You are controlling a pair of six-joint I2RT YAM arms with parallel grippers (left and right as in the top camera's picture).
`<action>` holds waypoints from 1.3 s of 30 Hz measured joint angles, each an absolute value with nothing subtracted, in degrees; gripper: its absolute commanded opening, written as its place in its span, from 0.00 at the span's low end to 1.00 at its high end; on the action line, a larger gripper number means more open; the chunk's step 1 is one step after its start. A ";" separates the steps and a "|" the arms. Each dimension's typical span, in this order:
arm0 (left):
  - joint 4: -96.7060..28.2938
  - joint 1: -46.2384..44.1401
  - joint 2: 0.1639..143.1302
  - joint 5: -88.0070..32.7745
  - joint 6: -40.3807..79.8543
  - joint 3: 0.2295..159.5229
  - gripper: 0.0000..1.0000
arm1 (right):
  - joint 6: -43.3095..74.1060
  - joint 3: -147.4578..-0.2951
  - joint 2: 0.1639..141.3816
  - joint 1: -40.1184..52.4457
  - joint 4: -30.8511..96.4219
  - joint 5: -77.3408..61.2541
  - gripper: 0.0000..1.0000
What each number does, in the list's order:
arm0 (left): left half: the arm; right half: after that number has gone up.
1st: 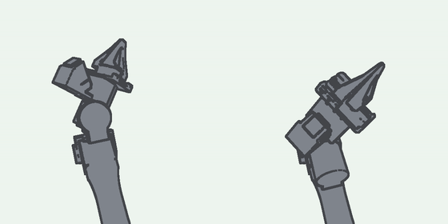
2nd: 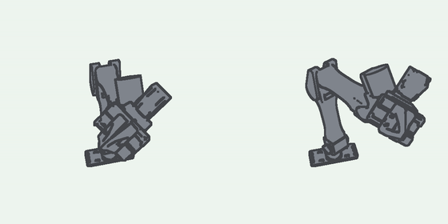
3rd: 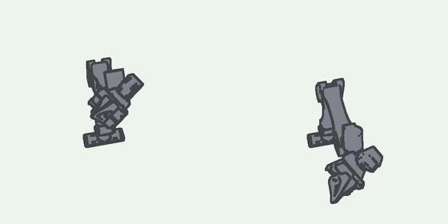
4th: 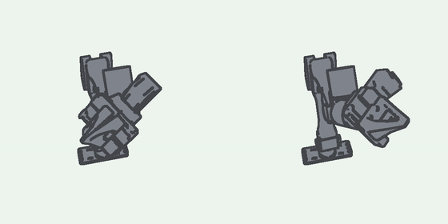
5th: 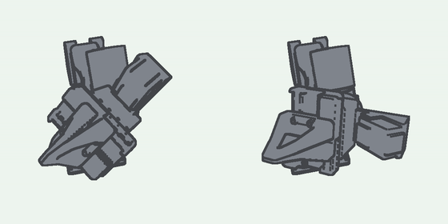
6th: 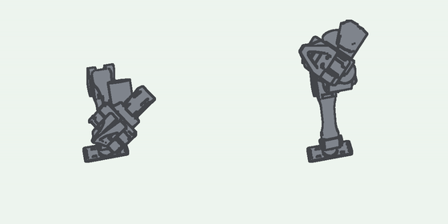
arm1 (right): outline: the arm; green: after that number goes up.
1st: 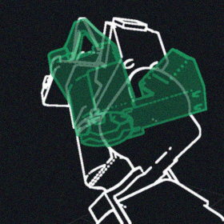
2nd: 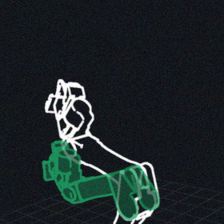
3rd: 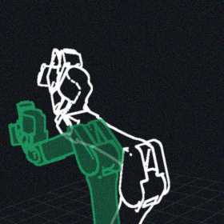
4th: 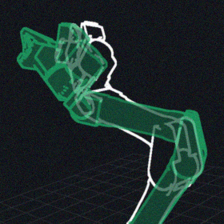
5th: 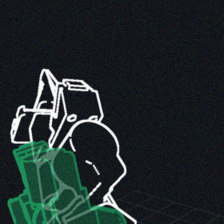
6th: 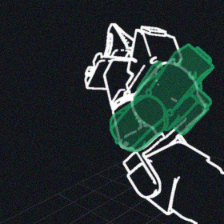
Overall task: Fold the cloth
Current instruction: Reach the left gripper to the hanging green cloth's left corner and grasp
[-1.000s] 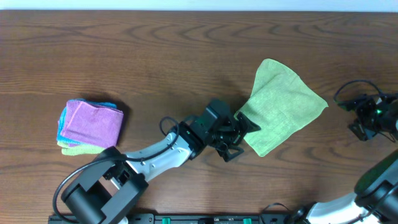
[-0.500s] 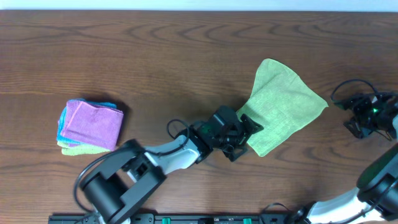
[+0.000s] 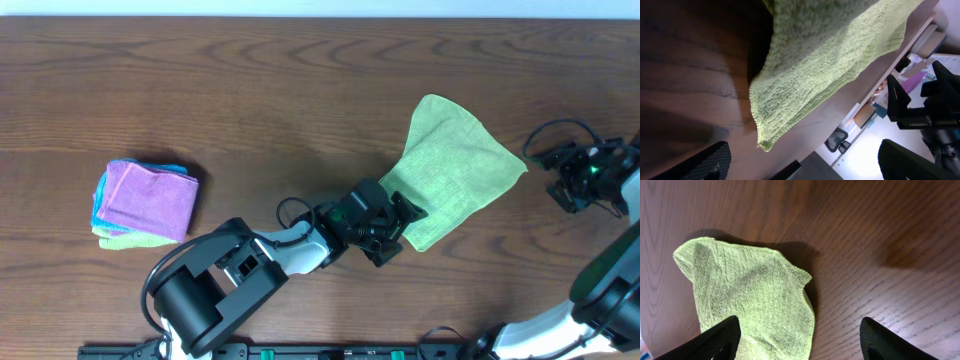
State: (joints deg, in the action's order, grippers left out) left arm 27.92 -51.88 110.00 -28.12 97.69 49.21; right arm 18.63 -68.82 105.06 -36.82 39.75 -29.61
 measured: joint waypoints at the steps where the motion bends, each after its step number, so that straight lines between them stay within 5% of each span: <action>1: 27.94 -51.99 110.00 -27.94 97.71 49.21 0.95 | 18.63 -68.82 105.06 -36.77 39.68 -29.61 0.77; 15: 33.34 -53.08 112.95 -27.20 101.08 49.60 1.00 | 18.63 -68.82 105.06 -36.67 39.53 -29.61 0.77; 18: 33.34 -53.17 113.08 -25.91 101.60 49.78 0.91 | 18.63 -68.82 105.06 -36.67 39.53 -29.28 0.77; 31: 33.58 -55.16 114.83 -22.06 101.84 51.81 0.85 | 18.63 -68.82 105.06 -36.67 39.35 -28.53 0.77; 36: 33.71 -55.61 117.08 -22.22 101.97 54.04 0.64 | 18.63 -68.82 105.06 -36.67 39.35 -28.51 0.77; 39: 33.45 -55.64 118.17 -22.41 101.30 54.61 0.33 | 18.63 -68.82 105.06 -36.67 39.33 -28.49 0.77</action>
State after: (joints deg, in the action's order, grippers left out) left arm 33.45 -55.64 118.17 -22.41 101.30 54.61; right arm 18.63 -68.82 105.06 -36.67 39.33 -28.49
